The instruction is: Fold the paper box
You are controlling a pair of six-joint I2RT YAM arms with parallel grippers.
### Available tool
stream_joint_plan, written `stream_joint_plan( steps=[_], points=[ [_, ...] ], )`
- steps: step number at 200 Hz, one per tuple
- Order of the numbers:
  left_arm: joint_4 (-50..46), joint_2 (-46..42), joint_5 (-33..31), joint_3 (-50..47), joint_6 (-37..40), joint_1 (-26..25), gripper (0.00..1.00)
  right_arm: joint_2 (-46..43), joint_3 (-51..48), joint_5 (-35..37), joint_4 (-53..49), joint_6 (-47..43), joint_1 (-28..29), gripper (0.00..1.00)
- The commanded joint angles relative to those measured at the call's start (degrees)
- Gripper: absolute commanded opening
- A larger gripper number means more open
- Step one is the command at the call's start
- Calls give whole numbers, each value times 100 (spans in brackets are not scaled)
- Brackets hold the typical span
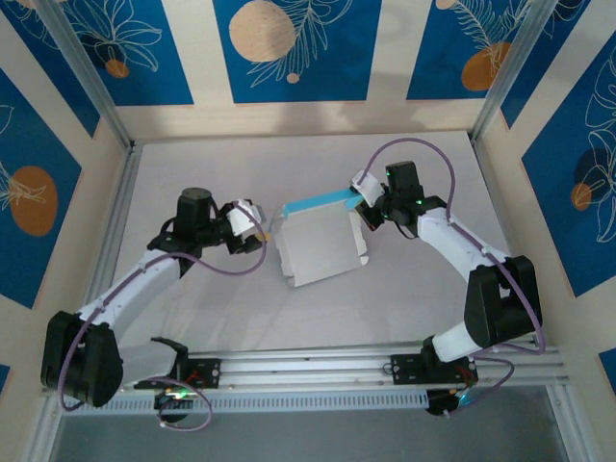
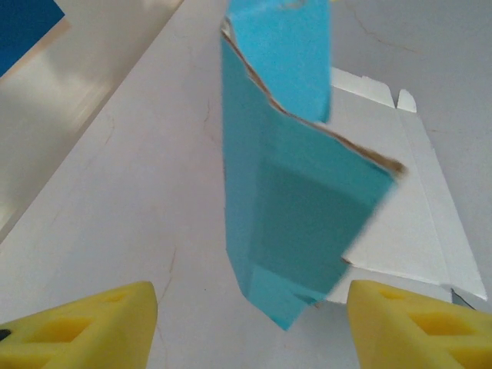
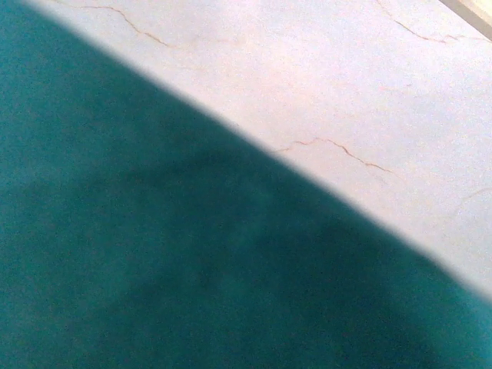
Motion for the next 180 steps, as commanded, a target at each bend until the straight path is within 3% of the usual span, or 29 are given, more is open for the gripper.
stream_joint_plan(
  steps=[1, 50, 140, 180],
  points=[
    [-200, 206, 0, 335, 239, 30, 64, -86, 12, -78, 41, -95, 201, 0],
    [-399, 544, 357, 691, 213, 5, 60, -13, 62, 30, 4, -56, 313, 0],
    [76, 1062, 228, 989, -44, -89, 55, -115, -33, 20, -21, -92, 741, 0],
    [249, 1112, -24, 1056, -102, -101, 42, -167, -25, 77, -63, -14, 814, 0]
  ],
)
